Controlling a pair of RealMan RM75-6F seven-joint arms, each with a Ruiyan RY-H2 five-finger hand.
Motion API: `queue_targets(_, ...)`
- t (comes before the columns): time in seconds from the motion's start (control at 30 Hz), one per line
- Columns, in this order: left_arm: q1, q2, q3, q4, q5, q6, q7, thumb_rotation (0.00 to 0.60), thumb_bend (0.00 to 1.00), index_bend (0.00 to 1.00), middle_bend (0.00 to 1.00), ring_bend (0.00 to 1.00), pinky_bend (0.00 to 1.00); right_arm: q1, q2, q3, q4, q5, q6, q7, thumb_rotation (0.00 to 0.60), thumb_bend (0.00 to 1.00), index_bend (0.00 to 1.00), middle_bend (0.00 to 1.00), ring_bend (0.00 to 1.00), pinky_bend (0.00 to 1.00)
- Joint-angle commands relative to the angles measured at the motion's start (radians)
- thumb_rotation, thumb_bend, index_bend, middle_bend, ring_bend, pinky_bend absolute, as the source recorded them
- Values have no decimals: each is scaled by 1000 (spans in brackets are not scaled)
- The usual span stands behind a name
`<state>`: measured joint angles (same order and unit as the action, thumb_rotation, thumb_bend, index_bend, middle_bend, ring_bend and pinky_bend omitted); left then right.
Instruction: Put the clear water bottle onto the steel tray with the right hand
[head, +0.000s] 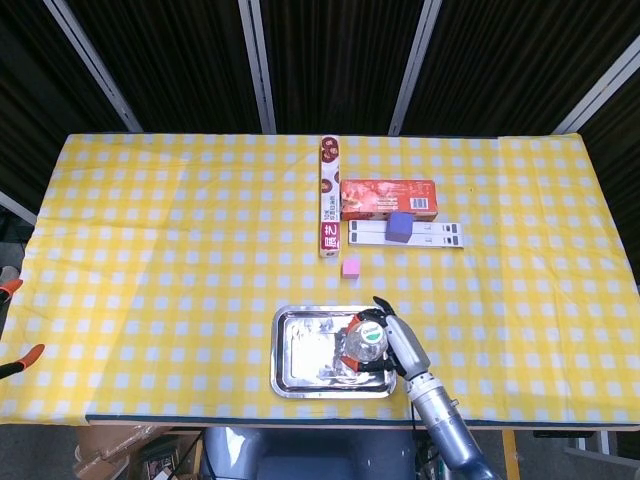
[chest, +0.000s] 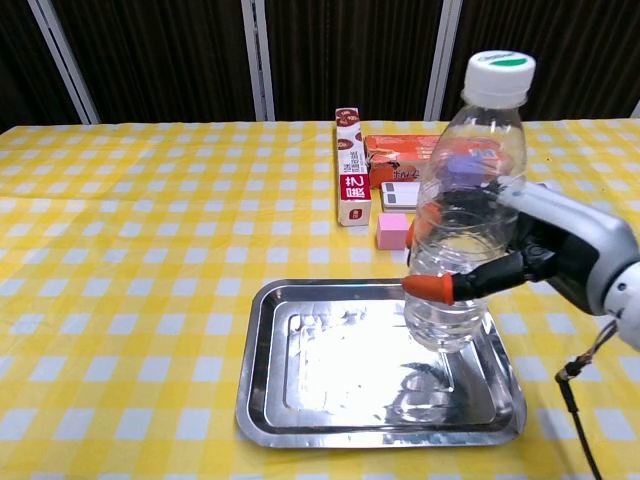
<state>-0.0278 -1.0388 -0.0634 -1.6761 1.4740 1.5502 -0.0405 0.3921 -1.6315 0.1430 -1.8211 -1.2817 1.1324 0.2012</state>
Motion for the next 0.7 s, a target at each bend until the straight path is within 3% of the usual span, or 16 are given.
queue_targets(0.03,1,4,0,2,1,1,-10,600,215,140,0,0,0,20,-56,10,42,29,-10,-36,600,732,813,618,292,0)
queue_targets(0.37,-1,7,-3,5,-6,-6,-20,600,215,140,0,0,0,29,-189,-2,200,48,-22,-21,600,732,813,618,292,0)
queue_targets(0.63,-2,8,-2,3,-5,-7,-18,600,215,140,0,0,0,26,-197,1,224,26,-23,14,600,733,813,617,292,0)
queue_targets(0.7,-2,7,-2,3,-6,-7,-18,600,215,140,0,0,0,25,-190,2,220,21,-23,19,600,684,813,618,292,0)
